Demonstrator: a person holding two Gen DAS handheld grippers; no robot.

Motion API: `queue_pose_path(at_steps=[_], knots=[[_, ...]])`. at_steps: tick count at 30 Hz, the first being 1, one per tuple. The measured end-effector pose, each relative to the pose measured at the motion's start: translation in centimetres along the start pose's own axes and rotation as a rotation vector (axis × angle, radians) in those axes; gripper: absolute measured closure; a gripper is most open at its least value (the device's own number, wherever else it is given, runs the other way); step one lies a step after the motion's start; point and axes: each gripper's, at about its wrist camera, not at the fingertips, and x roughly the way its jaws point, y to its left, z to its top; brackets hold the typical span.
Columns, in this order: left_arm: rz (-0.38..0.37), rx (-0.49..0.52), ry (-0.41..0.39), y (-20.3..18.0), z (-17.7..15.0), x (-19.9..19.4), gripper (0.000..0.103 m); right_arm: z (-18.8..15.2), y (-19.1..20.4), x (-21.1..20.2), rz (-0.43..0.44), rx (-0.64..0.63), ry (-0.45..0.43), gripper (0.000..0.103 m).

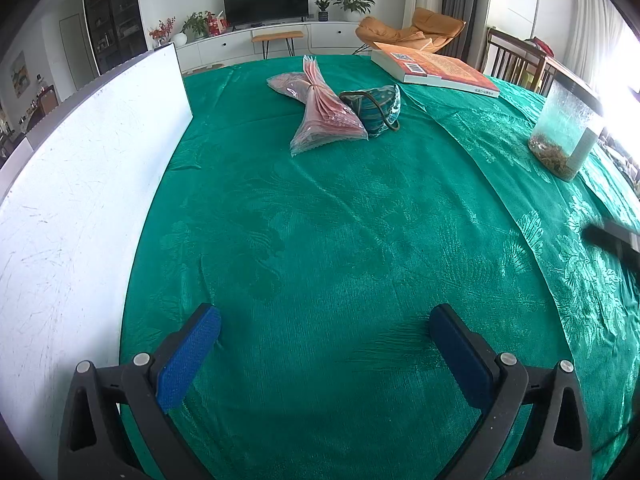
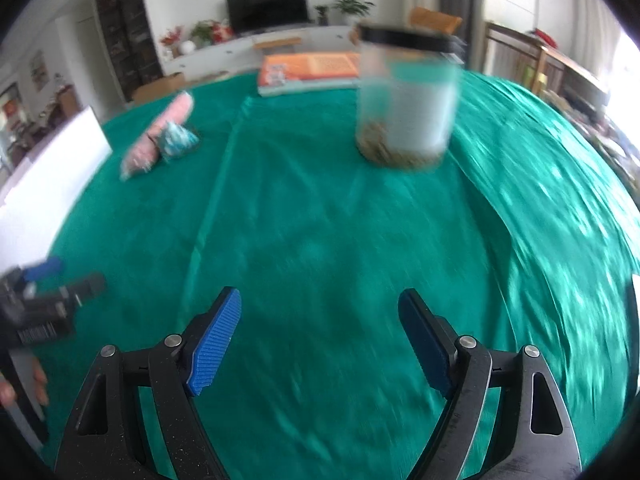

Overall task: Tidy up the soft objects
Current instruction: 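Grasp the teal patterned pouch with the right gripper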

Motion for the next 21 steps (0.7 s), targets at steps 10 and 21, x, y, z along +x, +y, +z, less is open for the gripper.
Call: queue_pose_path(at_steps=[10, 21], knots=[[0.000, -0.001, 0.000, 0.0, 0.0, 0.0, 0.000, 11.7, 10.6, 8.9, 0.302, -0.239, 0.030, 0.023], [0.001, -0.002, 0.000, -0.1, 0.0, 0.0, 0.000, 12.0, 10.5, 11.8, 0.354, -0.120, 0.105, 0.062]])
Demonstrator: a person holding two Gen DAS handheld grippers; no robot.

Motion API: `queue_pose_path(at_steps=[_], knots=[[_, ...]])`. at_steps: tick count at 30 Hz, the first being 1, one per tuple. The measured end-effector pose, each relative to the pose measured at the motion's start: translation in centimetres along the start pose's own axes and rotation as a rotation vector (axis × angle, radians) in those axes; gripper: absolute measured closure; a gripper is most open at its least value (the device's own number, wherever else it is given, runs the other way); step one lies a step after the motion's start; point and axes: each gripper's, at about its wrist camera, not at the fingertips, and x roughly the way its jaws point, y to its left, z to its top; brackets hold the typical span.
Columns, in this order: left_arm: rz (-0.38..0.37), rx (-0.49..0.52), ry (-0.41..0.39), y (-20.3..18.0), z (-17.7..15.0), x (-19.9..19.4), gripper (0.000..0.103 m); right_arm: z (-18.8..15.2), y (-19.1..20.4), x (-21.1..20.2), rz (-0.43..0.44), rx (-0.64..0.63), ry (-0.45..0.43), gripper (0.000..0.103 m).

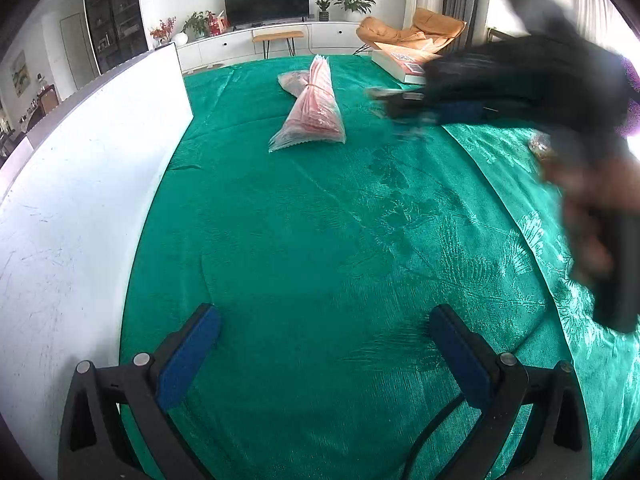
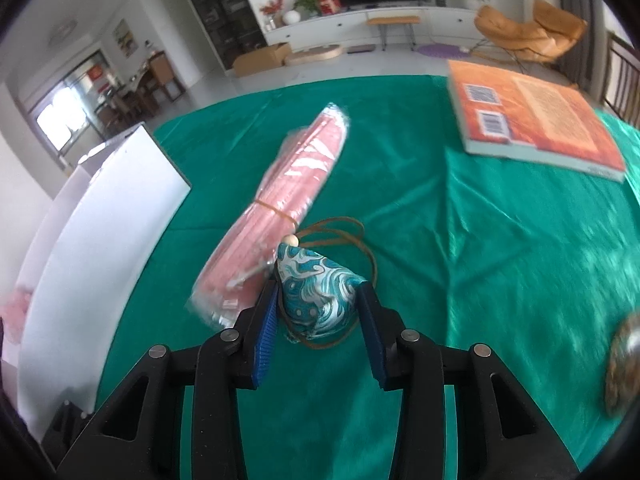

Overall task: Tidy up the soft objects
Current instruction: 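Grasp the teal patterned pouch with the right gripper, then grasp the pink rubber-banded bundle with the left gripper while the right gripper holds the pouch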

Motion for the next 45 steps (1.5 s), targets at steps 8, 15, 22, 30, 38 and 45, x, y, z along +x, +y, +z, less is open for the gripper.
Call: queue_pose_path(at_steps=[8, 15, 22, 30, 38, 45], knots=[[0.000, 0.000, 0.000, 0.0, 0.0, 0.0, 0.000, -9.6, -3.7, -11.6, -0.125, 0.097, -0.116, 0.062], [0.000, 0.000, 0.000, 0.0, 0.0, 0.0, 0.000, -14.3, -11.2, -17.6, -0.527, 0.205, -0.189, 0.062], [0.000, 0.000, 0.000, 0.0, 0.0, 0.0, 0.000, -14.8, -15.3, -16.9, -0.623, 0.279, -0.197, 0.057], [0.021, -0.031, 0.003, -0.1, 0.2, 0.1, 0.000, -14.9, -17.5, -15.9, -0.615, 0.371, -0.117, 0.023], [0.020, -0.170, -0.070, -0.1, 8.0, -1.8, 0.003, -15.1, -17.1, -16.1, -0.627, 0.379, -0.114, 0.023], [0.129, -0.063, 0.045, 0.0, 17.2, 6.6, 0.003, -15.4, -17.5, -16.8, -0.582, 0.404, -0.147, 0.022]])
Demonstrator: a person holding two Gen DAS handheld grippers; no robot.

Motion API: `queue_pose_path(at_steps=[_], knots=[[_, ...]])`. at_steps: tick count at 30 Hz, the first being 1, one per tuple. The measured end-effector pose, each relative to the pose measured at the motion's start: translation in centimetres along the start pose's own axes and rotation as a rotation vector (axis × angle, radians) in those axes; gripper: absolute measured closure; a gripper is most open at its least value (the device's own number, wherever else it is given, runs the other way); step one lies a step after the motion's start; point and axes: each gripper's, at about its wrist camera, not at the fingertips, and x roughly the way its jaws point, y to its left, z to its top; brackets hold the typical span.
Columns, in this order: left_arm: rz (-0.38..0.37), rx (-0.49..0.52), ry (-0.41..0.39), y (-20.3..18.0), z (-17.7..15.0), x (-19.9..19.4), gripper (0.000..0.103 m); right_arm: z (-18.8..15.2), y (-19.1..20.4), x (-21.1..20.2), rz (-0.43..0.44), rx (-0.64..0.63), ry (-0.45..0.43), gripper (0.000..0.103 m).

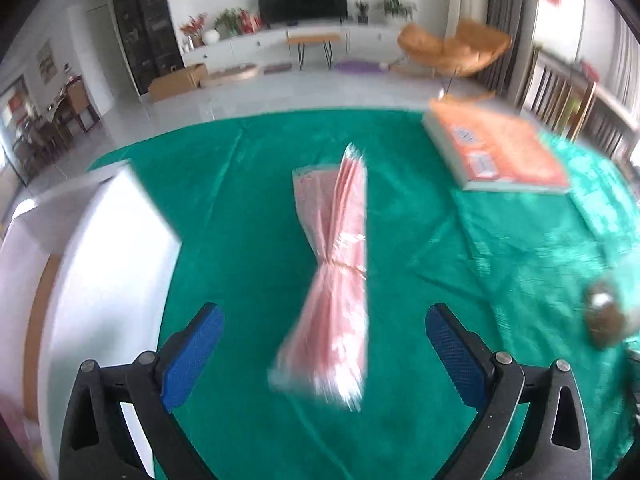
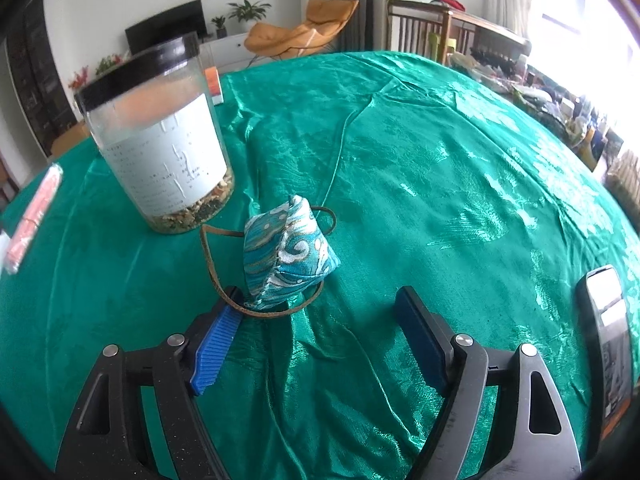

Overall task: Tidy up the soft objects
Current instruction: 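Grasp the pink rubber-banded bundle with the left gripper while the right gripper holds the pouch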

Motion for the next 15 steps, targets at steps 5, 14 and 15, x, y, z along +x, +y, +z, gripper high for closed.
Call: queue_pose_path(at_steps=[5, 14, 15], knots=[[0.020, 0.076, 0.099, -0.3, -0.1, 4.2, 0.003, -0.7, -5.1, -1.3, 0.225, 0.249, -0.076, 0.022], [-0.089, 0.016, 0.078, 1.1, -0.2, 4.4, 0.040, 3.3, 0.3, -1.0, 0.141, -0.109, -0.056, 0.036], [-0.105, 0.035, 0.064, 0.8, -0.2, 3.8, 0.071, 3.8, 0.8, -0.3, 0.115, -0.145, -0.019, 0.069]])
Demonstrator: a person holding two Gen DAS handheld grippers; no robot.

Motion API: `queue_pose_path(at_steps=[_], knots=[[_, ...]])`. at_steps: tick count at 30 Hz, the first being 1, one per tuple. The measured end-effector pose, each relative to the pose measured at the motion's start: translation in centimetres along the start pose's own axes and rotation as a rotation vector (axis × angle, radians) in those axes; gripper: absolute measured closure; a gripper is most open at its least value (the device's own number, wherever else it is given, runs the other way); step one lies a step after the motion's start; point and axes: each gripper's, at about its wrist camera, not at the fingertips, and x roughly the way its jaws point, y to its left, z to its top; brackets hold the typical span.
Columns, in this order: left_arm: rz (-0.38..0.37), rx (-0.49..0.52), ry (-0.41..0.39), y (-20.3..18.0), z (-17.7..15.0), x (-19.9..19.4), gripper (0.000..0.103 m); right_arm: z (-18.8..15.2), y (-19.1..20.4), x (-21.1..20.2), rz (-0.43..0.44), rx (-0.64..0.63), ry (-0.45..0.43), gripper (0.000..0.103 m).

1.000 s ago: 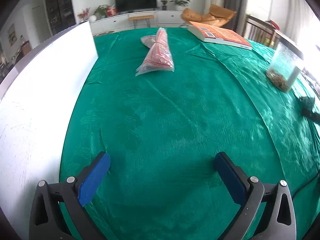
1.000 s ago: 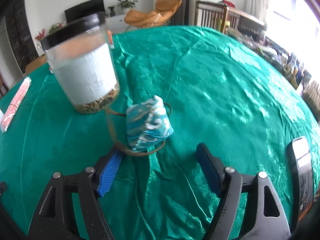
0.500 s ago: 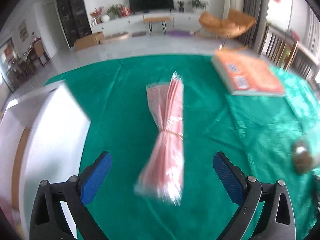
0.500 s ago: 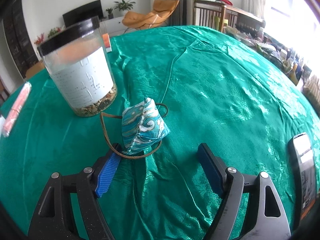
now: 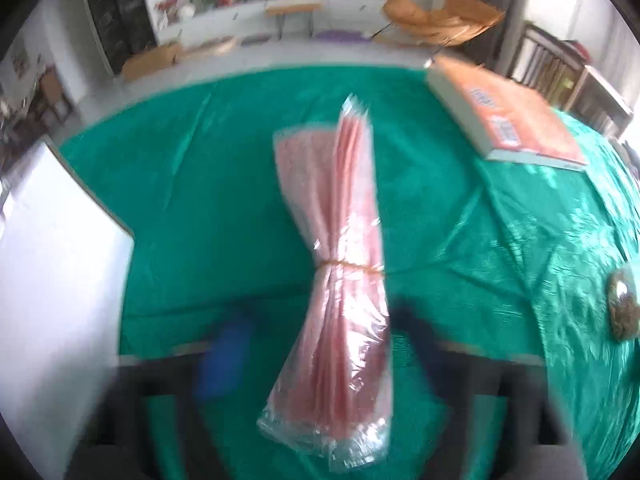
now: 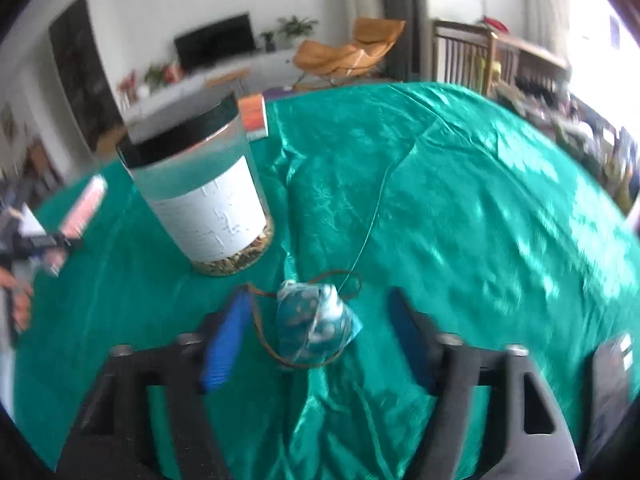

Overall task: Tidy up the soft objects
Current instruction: 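Grasp the pink rubber-banded bundle with the left gripper while the right gripper holds the pouch, then carry the pouch and pink bundle into the box and open both grippers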

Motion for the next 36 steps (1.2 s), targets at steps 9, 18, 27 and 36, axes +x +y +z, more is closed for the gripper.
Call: queue_pose_path(at_steps=[9, 18, 27, 36], knots=[[-0.305, -0.053, -0.052, 0.2, -2.8, -9.0, 0.072, 5.1, -1.9, -6.5, -0.010, 0.087, -0.096, 0.069], [-0.355, -0.098, -0.210, 9.0, -9.0, -24.8, 0.072, 6.8, 12.7, -19.2, 0.360, -0.068, -0.209, 0.069], [0.118, -0.192, -0.193, 22.2, -17.9, -28.7, 0.021, 1.2, 34.4, -22.4, 0.825, -0.277, -0.018, 0.068], [0.312, -0.266, -0.260, 24.1, -21.9, -29.9, 0.010, -4.3, 42.1, -18.9, 0.835, -0.410, 0.192, 0.032]])
